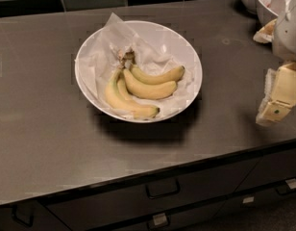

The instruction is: Pick banana from white bowl

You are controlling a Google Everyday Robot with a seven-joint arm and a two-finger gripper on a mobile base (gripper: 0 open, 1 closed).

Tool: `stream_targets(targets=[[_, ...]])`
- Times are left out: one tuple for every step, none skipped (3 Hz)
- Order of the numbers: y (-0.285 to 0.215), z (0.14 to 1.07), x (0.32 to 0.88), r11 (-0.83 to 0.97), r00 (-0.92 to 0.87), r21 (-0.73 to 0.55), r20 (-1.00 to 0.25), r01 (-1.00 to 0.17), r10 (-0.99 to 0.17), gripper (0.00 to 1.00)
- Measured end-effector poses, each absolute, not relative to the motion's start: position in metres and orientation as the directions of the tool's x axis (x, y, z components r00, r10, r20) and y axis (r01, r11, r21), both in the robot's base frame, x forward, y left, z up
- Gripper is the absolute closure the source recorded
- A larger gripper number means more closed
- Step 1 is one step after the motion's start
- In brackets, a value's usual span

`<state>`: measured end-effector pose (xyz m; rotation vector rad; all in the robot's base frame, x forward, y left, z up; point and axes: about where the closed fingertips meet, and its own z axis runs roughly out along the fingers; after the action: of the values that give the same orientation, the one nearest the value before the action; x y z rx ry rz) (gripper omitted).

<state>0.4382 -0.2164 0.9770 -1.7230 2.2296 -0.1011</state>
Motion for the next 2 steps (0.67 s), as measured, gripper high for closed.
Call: stream_targets(targets=[[-0.211,0.978,0.439,0.258,-0.209,-0.249,-0.206,-0.934,-0.956,0.0],[-0.197,0.98,0.442,0.228,-0.18,-0.25,-0.201,-0.941,-0.963,0.0]])
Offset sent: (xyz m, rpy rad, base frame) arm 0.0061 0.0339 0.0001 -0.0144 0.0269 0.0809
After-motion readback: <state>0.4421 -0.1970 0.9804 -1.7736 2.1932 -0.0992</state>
